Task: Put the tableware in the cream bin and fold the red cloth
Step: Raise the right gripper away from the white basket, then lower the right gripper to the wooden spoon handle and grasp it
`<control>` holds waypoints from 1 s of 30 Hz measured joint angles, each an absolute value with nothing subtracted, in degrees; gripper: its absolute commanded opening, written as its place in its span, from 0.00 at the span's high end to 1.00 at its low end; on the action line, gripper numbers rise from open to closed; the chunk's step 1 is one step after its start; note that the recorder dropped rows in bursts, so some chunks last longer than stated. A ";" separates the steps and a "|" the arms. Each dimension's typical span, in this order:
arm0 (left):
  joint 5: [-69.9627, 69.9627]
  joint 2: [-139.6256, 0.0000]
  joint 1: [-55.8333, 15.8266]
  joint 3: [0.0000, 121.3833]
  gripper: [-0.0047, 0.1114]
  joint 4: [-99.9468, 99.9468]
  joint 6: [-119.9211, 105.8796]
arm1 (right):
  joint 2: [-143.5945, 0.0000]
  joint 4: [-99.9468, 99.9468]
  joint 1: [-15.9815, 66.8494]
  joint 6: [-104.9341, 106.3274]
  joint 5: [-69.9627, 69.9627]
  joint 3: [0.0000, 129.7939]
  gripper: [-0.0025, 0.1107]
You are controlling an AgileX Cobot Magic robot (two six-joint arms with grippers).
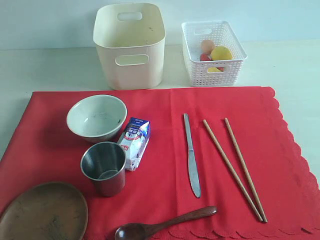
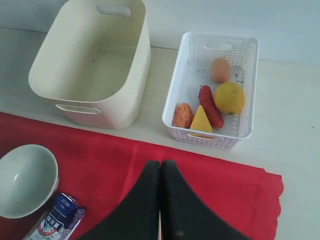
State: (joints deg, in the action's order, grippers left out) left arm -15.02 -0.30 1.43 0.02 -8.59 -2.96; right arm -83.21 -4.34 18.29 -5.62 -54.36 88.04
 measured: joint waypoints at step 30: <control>-15.02 -0.30 1.43 0.02 0.94 -8.59 -2.96 | -81.43 -16.51 18.29 5.53 -48.91 62.36 0.98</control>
